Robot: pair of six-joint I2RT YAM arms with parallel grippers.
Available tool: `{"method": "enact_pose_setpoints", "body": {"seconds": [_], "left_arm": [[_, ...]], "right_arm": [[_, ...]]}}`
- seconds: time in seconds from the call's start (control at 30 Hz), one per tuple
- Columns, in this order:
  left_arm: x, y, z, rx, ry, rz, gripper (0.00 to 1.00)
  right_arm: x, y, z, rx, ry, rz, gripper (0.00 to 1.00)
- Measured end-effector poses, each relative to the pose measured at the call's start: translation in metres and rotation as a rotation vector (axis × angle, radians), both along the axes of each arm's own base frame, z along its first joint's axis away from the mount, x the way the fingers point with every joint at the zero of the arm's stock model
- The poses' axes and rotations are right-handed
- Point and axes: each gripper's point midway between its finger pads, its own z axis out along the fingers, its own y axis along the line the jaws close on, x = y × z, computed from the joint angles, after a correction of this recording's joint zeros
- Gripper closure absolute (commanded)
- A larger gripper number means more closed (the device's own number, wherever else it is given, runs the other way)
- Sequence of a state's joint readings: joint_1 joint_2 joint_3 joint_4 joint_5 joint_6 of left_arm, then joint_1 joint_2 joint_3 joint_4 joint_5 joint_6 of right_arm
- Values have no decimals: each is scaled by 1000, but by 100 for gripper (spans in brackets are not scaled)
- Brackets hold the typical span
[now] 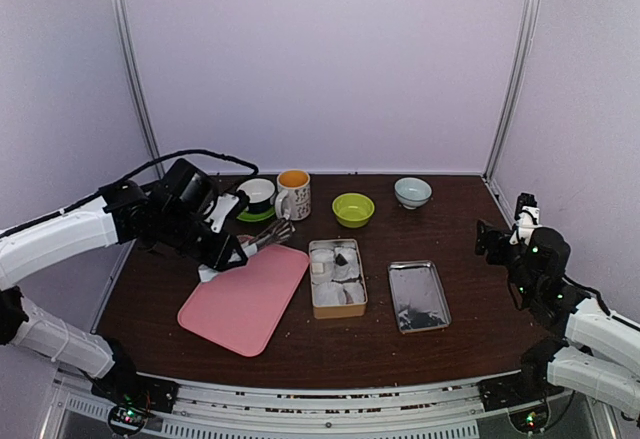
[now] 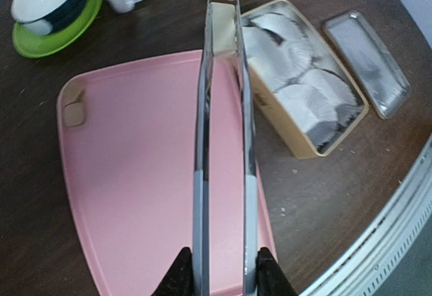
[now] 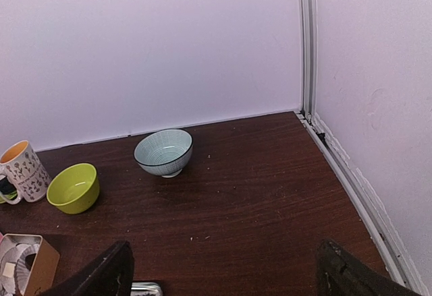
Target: Pack the chocolate
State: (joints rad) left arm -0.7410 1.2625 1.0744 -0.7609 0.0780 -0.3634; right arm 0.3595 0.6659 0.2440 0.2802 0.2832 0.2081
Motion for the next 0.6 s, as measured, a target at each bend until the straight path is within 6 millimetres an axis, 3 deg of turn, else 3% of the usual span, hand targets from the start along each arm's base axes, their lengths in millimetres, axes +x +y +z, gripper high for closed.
{"method": "enact_pose_setpoints", "body": {"seconds": [0.13, 0.3, 0.47, 0.6], "left_arm": [[-30, -37, 4, -39, -11, -178, 84], [-62, -75, -24, 3, 50, -359, 84], [-80, -93, -58, 56, 118, -452, 84], [-78, -101, -60, 41, 111, -463, 83]], "right_arm": [[0, 1, 0, 0, 0, 6, 7], [0, 2, 0, 1, 1, 13, 7], [0, 2, 0, 2, 0, 13, 7], [-1, 2, 2, 4, -5, 13, 7]]}}
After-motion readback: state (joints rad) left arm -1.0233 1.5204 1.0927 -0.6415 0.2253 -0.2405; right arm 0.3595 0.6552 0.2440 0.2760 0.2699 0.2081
